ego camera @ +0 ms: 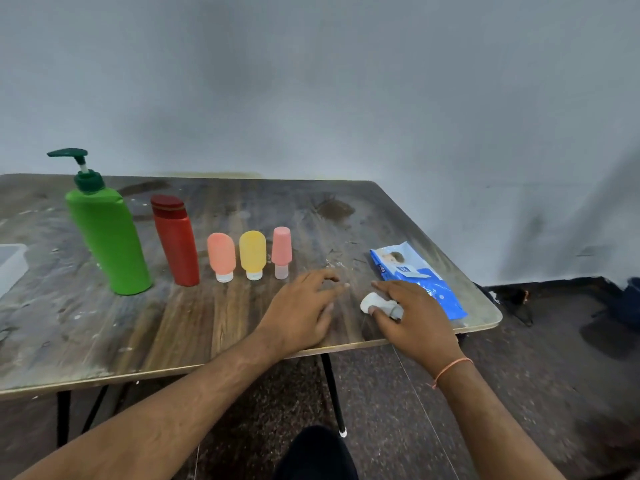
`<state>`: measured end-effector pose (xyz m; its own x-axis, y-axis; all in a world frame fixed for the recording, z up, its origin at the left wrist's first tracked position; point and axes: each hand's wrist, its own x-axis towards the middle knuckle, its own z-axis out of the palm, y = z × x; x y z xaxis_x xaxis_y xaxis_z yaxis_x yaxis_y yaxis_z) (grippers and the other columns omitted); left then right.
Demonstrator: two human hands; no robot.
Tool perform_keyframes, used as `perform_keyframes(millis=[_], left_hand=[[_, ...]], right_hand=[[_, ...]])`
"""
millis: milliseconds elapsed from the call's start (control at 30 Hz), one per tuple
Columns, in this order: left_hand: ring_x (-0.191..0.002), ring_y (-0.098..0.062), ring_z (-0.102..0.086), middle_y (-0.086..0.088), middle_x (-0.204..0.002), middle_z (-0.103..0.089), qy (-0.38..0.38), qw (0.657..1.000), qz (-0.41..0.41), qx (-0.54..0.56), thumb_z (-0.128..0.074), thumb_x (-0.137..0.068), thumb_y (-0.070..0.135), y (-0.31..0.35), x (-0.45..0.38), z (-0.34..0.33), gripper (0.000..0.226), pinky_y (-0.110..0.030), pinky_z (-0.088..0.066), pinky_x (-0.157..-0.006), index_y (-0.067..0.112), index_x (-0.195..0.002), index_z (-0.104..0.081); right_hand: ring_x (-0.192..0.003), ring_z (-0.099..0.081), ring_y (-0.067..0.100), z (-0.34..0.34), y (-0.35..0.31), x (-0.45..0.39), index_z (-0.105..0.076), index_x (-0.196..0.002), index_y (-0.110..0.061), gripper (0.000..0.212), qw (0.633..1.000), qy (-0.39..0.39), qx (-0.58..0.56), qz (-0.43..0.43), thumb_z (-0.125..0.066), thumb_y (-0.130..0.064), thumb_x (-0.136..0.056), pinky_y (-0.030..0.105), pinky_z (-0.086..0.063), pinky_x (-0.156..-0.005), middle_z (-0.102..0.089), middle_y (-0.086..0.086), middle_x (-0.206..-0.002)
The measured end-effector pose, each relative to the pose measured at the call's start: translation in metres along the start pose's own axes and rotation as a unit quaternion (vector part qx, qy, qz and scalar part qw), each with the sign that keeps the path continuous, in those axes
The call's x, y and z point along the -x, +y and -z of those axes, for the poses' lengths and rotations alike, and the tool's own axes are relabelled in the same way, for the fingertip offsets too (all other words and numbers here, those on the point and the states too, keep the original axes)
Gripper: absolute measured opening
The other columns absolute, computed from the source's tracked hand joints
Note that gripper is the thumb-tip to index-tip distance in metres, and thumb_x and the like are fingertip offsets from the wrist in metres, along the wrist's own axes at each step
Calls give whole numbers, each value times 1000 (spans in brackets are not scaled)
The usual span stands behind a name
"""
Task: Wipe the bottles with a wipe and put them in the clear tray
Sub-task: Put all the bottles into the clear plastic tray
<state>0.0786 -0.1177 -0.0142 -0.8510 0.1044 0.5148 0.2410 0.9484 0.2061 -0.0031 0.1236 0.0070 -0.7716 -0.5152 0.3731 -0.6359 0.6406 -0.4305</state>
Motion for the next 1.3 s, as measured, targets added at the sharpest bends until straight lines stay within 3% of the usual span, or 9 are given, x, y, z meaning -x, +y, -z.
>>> perform_keyframes(millis=[100, 200, 367, 467, 733, 967, 1133, 1300], left_hand=[[-142, -16, -42, 8, -153, -45, 6, 999, 24, -25, -51, -101, 37, -9, 20, 16, 54, -42, -47, -110, 30, -155, -47], [-152, -18, -31, 8, -161, -37, 6, 996, 64, -60, -45, -103, 48, -22, 40, 36, 61, -45, -42, -116, 29, -160, -36], [-161, -22, -7, 9, -175, -11, -16, 982, 159, -104, -31, -104, 59, -39, 90, 77, 69, -48, -25, -127, 32, -166, -16], [-162, -20, 1, 9, -176, -3, -24, 973, 199, -118, -25, -106, 58, -49, 121, 100, 69, -52, -18, -129, 33, -167, -8], [-162, -22, 1, 9, -176, -8, -61, 947, 281, -145, -21, -107, 53, -73, 180, 114, 64, -58, -19, -127, 33, -167, -12], [-161, -26, -15, 7, -173, -24, -94, 934, 307, -157, -11, -103, 58, -78, 183, 102, 67, -59, -17, -126, 36, -164, -28], [-160, -30, -20, 2, -173, -25, -105, 931, 305, -168, -17, -105, 56, -80, 187, 97, 63, -58, -20, -125, 35, -164, -29], [-162, -32, -11, 0, -175, -15, -136, 928, 314, -147, -25, -104, 54, -80, 184, 101, 65, -55, -16, -127, 32, -166, -26]], right_hand=[[-129, -57, 10, -9, -22, 0, -71, -138, -28, 44, 999, 16, -14, 47, -73, -40, -96, 23, -43, -108, -68, -11, -137], [-133, -56, 12, -23, -55, -3, -67, -143, -25, 50, 995, 12, -8, 102, -60, -46, -98, 33, -46, -115, -64, -9, -142], [-159, -30, 16, -58, -122, -5, -44, -162, -28, 61, 985, -33, 20, 166, -43, -53, -106, 37, -26, -131, -41, -9, -168], [-164, -15, 12, -83, -160, -4, -29, -168, -31, 65, 980, -67, 33, 183, -35, -56, -108, 43, -19, -134, -27, -10, -175], [-165, -8, 13, -131, -218, 16, -17, -170, -36, 62, 977, -137, 60, 153, -27, -56, -112, 58, -18, -132, -17, -14, -177], [-166, -9, 15, -154, -222, 20, -19, -170, -39, 67, 972, -148, 128, 129, -8, -60, -107, 62, -12, -131, -12, -18, -178], [-166, -7, 15, -161, -216, 20, -18, -170, -37, 64, 967, -146, 166, 130, -10, -55, -110, 60, -13, -132, -10, -17, -178], [-166, -7, 19, -159, -219, 21, -22, -171, -29, 64, 962, -171, 173, 124, -23, -49, -110, 63, -16, -129, -12, -11, -179]])
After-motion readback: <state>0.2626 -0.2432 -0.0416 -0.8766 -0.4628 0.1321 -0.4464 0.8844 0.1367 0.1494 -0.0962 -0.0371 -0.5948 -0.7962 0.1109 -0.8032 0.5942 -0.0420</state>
